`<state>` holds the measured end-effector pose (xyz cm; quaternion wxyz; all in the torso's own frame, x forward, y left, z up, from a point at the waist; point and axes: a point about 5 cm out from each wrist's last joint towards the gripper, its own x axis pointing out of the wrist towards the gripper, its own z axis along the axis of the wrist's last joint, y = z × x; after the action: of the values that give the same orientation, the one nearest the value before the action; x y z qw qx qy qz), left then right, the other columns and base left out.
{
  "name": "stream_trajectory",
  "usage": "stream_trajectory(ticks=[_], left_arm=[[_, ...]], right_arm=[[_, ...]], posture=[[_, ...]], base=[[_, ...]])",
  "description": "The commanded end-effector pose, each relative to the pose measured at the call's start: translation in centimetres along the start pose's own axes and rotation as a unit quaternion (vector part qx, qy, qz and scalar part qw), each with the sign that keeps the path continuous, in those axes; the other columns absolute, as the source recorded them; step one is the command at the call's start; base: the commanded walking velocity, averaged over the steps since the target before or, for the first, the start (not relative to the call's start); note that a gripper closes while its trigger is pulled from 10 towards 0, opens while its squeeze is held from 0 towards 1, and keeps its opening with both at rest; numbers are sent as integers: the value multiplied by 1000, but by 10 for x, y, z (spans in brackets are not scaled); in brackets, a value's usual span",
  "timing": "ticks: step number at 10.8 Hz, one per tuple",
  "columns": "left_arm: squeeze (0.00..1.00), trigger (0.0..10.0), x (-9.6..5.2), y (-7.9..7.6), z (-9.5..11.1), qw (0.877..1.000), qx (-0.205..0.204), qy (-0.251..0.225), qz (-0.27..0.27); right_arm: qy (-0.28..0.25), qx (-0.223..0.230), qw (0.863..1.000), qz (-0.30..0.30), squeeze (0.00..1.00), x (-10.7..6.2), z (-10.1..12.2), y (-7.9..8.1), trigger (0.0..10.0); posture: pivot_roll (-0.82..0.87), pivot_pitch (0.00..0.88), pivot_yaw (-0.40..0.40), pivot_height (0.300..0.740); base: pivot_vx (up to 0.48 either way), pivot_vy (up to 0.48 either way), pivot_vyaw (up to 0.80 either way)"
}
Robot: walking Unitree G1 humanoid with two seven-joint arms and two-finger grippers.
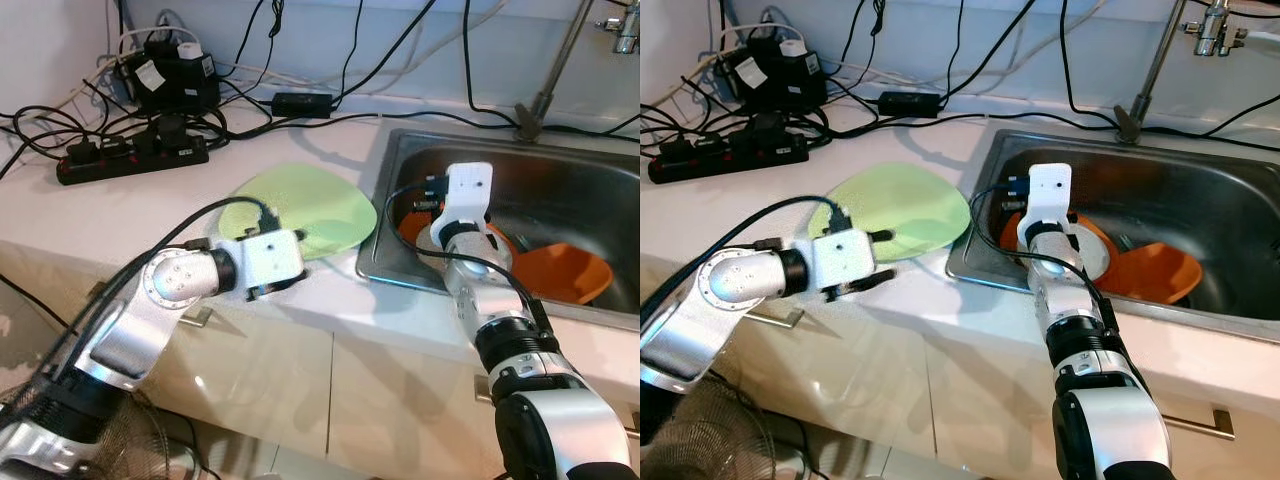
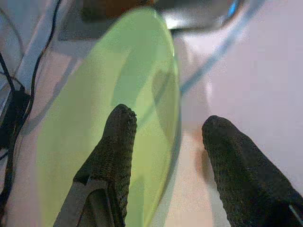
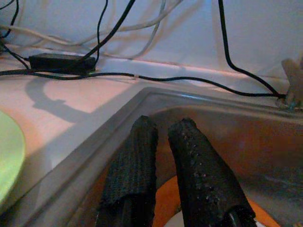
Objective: Kitchen organization
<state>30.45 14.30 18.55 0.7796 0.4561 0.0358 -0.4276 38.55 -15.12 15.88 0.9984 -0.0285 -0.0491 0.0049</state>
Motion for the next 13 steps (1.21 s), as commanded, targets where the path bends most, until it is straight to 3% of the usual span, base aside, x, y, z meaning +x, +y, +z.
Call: stream_trajectory(ticks=[1,5,7,11,13], left_arm=[[0,10000,2,-1,-5,999,29,25,-16],[0,10000,6,-3,-23,990,97,97,-14],[0,10000,18,-5,-27,985,125,122,-13],[0,10000,55,-12,-37,978,138,157,3],[0,10000,64,-16,-42,975,137,172,15]], right_arm=[[0,6,1000,-2,0,-1,0,0,10000],[-2,7,1000,0,0,-1,0,2,10000],[-3,8,1000,-3,0,-1,1,1,10000],[-5,9,1000,-12,0,-1,2,-2,10000],[-5,9,1000,-14,0,-1,3,-2,10000]], posture=[[274,0,53,725],[268,0,58,725],[258,0,62,725],[236,0,66,725],[233,0,66,725]], base=[[0,0,0],[0,0,0],[0,0,0],[0,0,0],[0,0,0]])
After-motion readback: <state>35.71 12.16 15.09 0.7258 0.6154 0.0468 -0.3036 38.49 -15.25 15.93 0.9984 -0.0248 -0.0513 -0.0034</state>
